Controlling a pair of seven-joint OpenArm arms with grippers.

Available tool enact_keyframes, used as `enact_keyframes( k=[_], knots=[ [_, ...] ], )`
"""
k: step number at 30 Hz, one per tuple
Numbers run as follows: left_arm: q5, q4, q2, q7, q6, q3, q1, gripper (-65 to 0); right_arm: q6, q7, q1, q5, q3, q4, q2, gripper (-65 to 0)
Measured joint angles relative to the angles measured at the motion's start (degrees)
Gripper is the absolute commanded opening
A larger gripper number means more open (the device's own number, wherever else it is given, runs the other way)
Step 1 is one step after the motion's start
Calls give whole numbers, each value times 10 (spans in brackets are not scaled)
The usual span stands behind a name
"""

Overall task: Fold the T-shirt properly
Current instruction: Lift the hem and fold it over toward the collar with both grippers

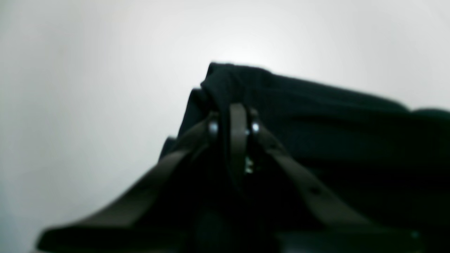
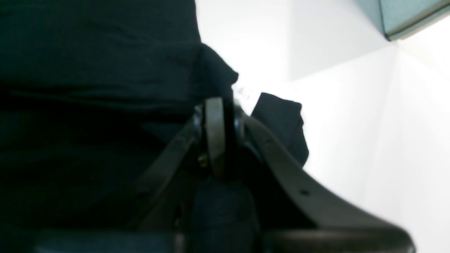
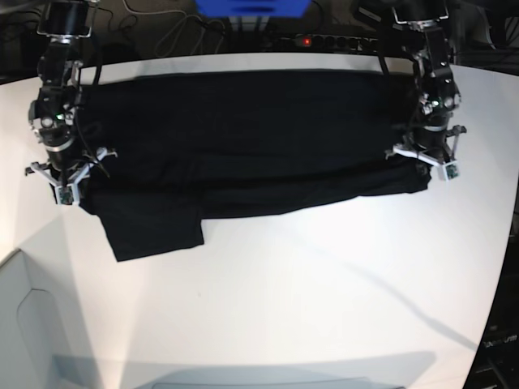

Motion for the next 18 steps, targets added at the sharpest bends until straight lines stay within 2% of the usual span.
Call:
enact_keyframes(
  k=[4,7,11,13,18],
  knots=[
    [0,27,0,-1,1,0,19,-392,0,0,0,-2,1,4,0,-475],
    [0,45,0,-7,2,0,27,-317,0,-5,-2,-3,2,17,1,-377],
    [0,56,0,-5,2,0,30,-313,0,-4,-13,-3,2,49,1,-320],
    [-3,56,2,-5,0,-11,28,-313,0,-5,-15,-3,2,61,-1,-319],
    [1,52,31,2,3,-78,13,-310,0,-3,-13,-2,3,69,-11,-319]
  ],
)
